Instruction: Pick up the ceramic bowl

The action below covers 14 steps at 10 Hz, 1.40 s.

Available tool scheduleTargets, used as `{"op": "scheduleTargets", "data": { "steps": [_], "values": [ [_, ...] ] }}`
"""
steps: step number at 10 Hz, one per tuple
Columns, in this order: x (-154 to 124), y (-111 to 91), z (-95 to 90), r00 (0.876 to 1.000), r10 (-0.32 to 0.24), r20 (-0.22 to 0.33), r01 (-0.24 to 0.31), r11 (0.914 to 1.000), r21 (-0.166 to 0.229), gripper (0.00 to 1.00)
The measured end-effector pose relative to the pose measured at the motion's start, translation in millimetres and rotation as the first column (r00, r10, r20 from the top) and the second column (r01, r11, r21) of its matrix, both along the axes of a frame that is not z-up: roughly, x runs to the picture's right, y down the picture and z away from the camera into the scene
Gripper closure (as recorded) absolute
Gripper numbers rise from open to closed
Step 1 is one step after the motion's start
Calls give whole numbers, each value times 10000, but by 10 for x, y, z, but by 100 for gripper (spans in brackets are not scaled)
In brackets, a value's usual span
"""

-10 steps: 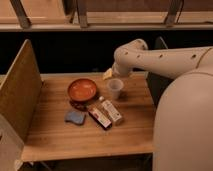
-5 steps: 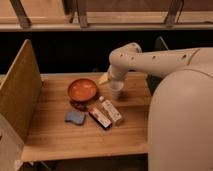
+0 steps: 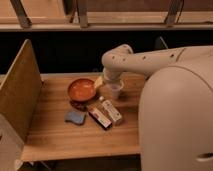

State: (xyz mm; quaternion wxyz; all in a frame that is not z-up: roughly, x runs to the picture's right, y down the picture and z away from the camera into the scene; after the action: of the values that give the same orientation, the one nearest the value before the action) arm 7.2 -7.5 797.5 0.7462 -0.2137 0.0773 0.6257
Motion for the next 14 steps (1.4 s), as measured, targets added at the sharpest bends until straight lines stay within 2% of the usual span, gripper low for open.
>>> {"op": "scheduleTargets", "data": {
  "steps": [1, 3, 4, 5, 6, 7, 8, 9, 11, 14],
  "values": [
    [-156, 127, 11, 9994, 62, 341, -48, 9992, -399, 20],
    [-556, 334, 10, 9892, 790, 1234, -625, 9892, -1325, 20],
    [-732, 376, 33, 9723, 1734, 1567, -1435, 9722, -1852, 20],
    [-831, 363, 71, 9547, 2460, 1672, -2088, 9547, -2120, 20],
    [-899, 306, 153, 9265, 3406, 1601, -2994, 9248, -2347, 20],
    [-927, 242, 261, 9006, 4107, 1425, -3707, 8967, -2417, 20],
    [-947, 200, 399, 8827, 4545, 1194, -4187, 8760, -2394, 20],
    [-972, 193, 497, 8785, 4662, 1040, -4337, 8698, -2353, 20],
    [-944, 186, 508, 8771, 4697, 1002, -4383, 8682, -2325, 20],
    [-919, 169, 539, 8828, 4612, 889, -4335, 8729, -2238, 20]
  ]
}}
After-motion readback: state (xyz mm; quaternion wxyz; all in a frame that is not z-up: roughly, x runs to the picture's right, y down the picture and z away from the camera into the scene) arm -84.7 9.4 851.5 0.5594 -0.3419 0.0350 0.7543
